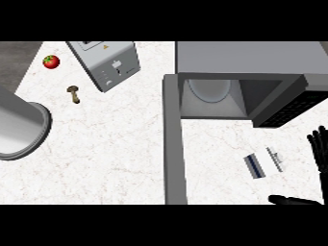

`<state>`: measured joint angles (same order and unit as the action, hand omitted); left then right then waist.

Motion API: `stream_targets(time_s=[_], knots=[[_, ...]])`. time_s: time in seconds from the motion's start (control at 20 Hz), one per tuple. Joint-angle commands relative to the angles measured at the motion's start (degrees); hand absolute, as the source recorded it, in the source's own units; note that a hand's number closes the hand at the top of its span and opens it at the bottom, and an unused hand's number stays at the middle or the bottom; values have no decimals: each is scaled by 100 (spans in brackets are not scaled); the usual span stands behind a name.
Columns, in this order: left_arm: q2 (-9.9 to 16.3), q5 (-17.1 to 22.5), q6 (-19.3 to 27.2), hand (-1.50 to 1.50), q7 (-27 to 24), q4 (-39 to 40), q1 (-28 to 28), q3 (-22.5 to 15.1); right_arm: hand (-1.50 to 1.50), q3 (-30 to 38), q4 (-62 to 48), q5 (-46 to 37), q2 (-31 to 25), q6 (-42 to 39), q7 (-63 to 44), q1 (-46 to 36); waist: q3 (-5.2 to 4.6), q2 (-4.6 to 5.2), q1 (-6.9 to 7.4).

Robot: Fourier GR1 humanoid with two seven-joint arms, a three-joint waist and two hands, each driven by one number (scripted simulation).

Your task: Pick up the milk, place it into the microwave and close the microwave

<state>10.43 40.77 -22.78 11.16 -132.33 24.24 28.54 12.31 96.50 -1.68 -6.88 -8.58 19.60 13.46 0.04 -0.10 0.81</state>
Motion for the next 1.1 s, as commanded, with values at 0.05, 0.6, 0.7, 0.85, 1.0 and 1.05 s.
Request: stream_targets(time_s=[0.05,0.6,0.7,0.85,1.0,1.05], knots=[[-130,836,-422,-150,-11,-576,618,381,-150,127,-1199,-321,26,108,863,-14,0,-8,34],[-136,1146,-608,-150,22,-548,665,651,-150,460,-4529,-981,-475,467,3002,-998,11,8,60],[-92,1369,-638,-150,134,-570,771,732,-150,605,-5247,-912,-631,496,2894,-1802,10,11,78],[-438,1089,-860,-150,11,-592,885,687,-150,641,-6037,-1010,-720,534,3543,-1992,9,13,69],[-221,1464,-917,-150,165,-499,899,908,-150,546,-6266,-1018,-556,517,3812,-1979,5,8,23],[-27,1539,-812,-150,158,-410,735,957,-150,702,-6846,-1021,-745,494,4137,-2174,14,23,55]])
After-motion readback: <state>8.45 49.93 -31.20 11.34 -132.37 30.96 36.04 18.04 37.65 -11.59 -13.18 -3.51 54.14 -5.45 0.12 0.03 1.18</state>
